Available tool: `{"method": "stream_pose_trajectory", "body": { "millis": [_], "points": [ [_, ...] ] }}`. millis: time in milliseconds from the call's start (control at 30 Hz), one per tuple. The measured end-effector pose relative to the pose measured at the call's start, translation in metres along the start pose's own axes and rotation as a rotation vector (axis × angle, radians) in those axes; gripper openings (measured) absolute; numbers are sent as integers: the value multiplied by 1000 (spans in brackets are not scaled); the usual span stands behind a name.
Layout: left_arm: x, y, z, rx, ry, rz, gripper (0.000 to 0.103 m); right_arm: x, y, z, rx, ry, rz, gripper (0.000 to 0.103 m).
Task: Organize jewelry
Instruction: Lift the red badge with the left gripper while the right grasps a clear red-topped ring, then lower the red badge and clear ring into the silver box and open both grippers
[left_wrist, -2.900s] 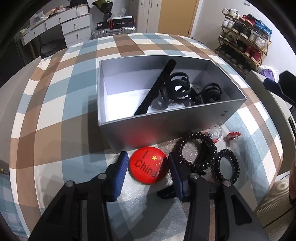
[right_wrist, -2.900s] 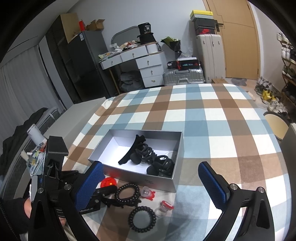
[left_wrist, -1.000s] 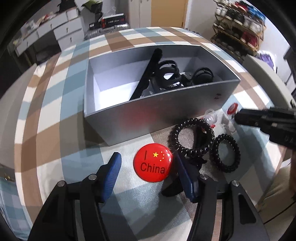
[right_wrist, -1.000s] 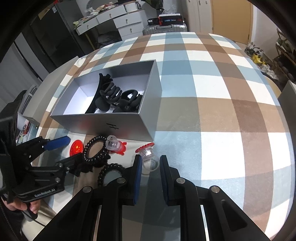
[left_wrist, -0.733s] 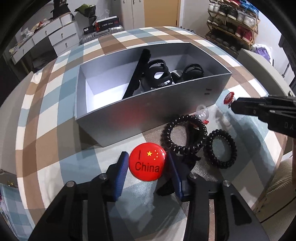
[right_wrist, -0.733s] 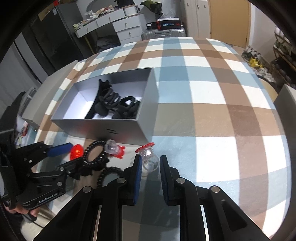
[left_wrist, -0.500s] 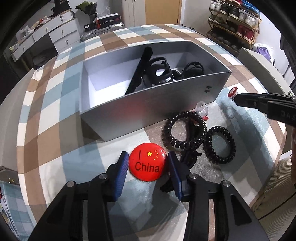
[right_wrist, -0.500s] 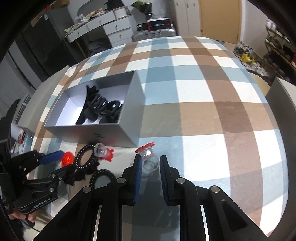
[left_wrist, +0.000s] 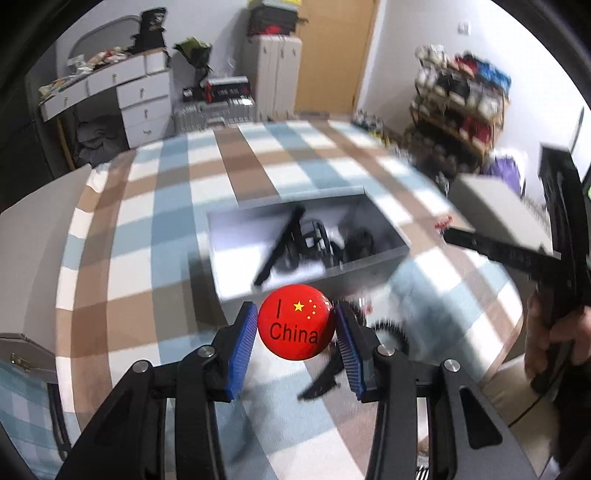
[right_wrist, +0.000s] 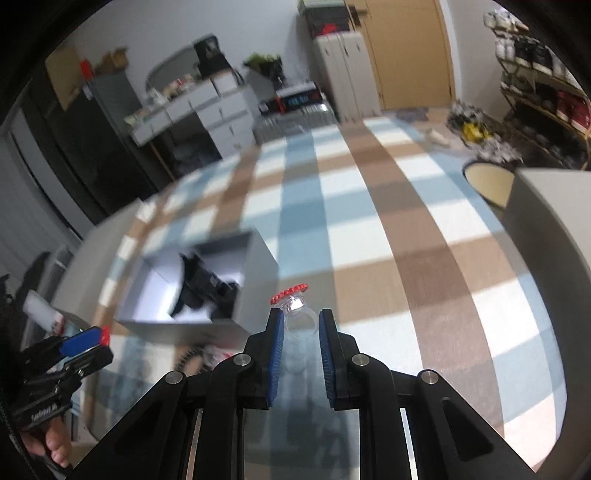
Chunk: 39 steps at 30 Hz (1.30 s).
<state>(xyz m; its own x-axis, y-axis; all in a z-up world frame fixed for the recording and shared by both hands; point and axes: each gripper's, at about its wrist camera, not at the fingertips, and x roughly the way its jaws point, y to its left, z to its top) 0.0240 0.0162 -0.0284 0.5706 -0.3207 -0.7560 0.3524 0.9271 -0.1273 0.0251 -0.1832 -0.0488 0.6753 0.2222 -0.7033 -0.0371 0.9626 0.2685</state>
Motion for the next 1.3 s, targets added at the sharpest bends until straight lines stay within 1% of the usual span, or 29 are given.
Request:
{"method": "stream_pose_trajectory", "body": {
  "millis": [100, 233, 333, 433, 567, 667, 967, 1167, 1300],
  "points": [
    [-3, 8, 13, -41, -58, 10, 38, -8, 11, 8, -23, -48, 61, 18],
    [1, 16, 28, -100, -108, 11, 38, -13, 35, 24, -91, -93, 106, 18],
    [6, 18, 38, -106, -126, 16, 38, -17, 51, 35, -148, -135, 134, 18],
    [13, 19, 43, -94, -125, 16, 38, -15, 65, 46, -201, -145, 145, 18],
    [22, 25, 49, -93, -110, 10, 38, -1, 79, 55, -230, -125, 164, 18],
    [26, 26, 50, -89, -101, 12, 38, 13, 81, 58, -229, -103, 180, 18],
    [43, 24, 48, -95, -40, -19, 38, 54, 74, 46, -208, -18, 193, 18],
    [49, 21, 46, -97, -12, -27, 38, 61, 75, 37, -222, 3, 184, 18],
    [52, 24, 44, -111, -3, -18, 38, 62, 75, 34, -218, 4, 178, 18]
  ]
}}
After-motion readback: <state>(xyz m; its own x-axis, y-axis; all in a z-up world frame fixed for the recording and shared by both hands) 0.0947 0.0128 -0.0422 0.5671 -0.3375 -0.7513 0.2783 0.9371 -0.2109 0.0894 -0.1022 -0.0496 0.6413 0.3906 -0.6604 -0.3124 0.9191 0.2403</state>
